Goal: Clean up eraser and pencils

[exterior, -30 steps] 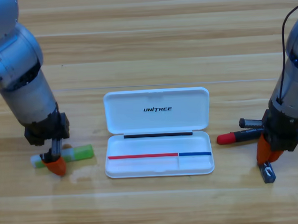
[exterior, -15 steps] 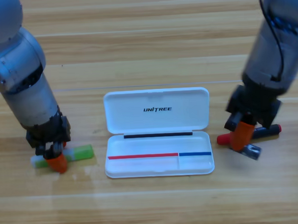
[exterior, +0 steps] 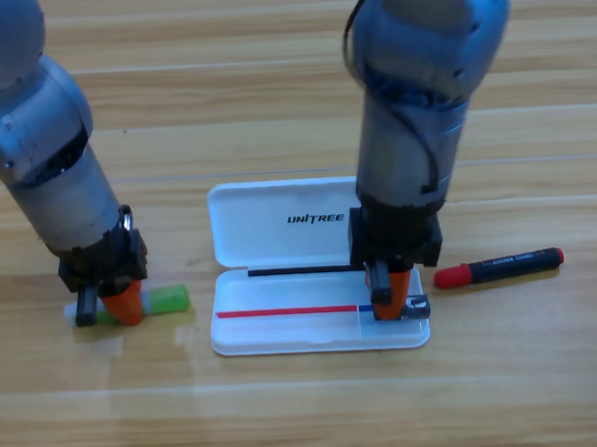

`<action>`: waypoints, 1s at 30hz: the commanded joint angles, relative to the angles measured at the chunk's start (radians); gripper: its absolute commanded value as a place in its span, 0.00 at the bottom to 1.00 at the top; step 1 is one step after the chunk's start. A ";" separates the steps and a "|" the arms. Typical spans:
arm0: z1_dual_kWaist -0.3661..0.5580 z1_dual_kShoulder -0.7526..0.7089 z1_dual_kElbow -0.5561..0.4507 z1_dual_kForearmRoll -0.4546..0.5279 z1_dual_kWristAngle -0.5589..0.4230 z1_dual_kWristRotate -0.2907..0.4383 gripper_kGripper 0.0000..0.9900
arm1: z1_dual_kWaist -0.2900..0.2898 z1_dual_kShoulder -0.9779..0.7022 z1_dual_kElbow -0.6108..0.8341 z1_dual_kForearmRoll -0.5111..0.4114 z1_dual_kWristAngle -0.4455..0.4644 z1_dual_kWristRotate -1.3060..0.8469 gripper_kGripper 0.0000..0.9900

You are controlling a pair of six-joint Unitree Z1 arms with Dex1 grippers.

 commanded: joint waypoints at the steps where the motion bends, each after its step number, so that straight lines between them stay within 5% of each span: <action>1: 0.017 0.028 0.024 -0.008 0.001 -0.007 0.00 | 0.024 0.099 -0.026 0.014 -0.052 -0.013 0.00; 18: 0.016 -0.254 -0.088 0.241 0.018 -0.021 0.00 | 0.018 0.139 -0.074 0.014 -0.064 -0.016 0.00; 19: 0.016 -0.262 -0.096 0.251 0.020 -0.022 0.00 | 0.018 0.139 -0.074 0.014 -0.074 -0.016 0.08; 21: 0.014 -0.270 -0.103 0.264 0.020 -0.024 0.00 | 0.018 0.128 -0.070 0.014 -0.089 -0.013 0.48; 23: 0.014 -0.268 -0.103 0.265 0.020 -0.024 0.00 | 0.018 0.095 -0.055 0.014 -0.101 -0.010 0.76; 30: 0.014 -0.260 -0.100 0.264 0.018 -0.029 0.00 | 0.018 -0.128 0.028 0.026 -0.072 -0.008 0.90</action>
